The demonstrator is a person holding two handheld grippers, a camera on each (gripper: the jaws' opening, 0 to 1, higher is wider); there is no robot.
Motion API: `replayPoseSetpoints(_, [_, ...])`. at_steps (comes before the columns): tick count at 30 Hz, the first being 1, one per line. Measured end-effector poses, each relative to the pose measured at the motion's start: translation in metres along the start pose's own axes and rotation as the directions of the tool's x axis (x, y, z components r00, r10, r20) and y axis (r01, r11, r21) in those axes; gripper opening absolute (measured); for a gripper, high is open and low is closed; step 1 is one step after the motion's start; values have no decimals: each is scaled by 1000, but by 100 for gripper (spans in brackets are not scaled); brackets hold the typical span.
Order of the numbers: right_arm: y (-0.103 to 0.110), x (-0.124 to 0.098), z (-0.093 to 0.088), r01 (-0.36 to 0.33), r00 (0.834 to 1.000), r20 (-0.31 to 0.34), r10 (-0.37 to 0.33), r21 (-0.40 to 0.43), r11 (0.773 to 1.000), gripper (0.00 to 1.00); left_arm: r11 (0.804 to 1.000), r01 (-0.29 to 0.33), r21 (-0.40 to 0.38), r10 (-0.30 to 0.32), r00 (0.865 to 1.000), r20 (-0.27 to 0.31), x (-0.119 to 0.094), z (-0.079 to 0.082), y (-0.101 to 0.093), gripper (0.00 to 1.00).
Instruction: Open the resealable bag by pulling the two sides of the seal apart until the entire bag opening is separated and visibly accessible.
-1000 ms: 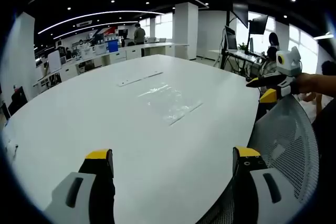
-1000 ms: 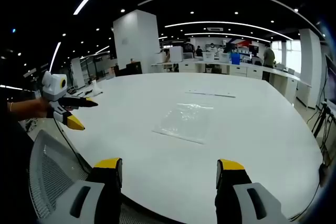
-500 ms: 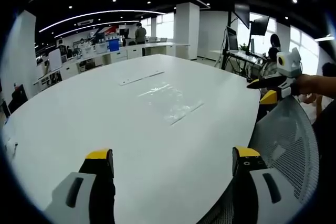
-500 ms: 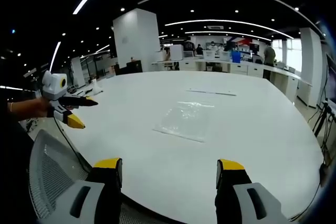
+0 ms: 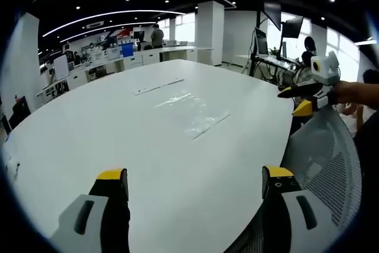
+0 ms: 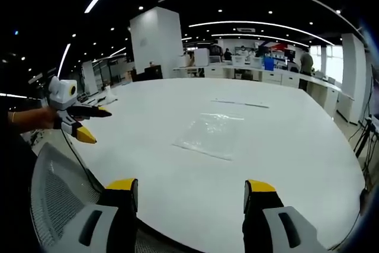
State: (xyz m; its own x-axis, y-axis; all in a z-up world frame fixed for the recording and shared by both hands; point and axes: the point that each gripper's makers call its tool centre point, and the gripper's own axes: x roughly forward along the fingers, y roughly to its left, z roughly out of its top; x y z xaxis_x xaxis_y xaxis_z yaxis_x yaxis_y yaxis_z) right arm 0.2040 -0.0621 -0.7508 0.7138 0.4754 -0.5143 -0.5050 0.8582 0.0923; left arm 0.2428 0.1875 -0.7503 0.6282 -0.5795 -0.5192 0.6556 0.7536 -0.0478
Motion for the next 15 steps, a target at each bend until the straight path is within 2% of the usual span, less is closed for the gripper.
replayPoseSetpoints(15, [-2,28,13,-51,998,-33,48,-88,995,70,1000,18,11,-18,1000,-16,8,1,2,92])
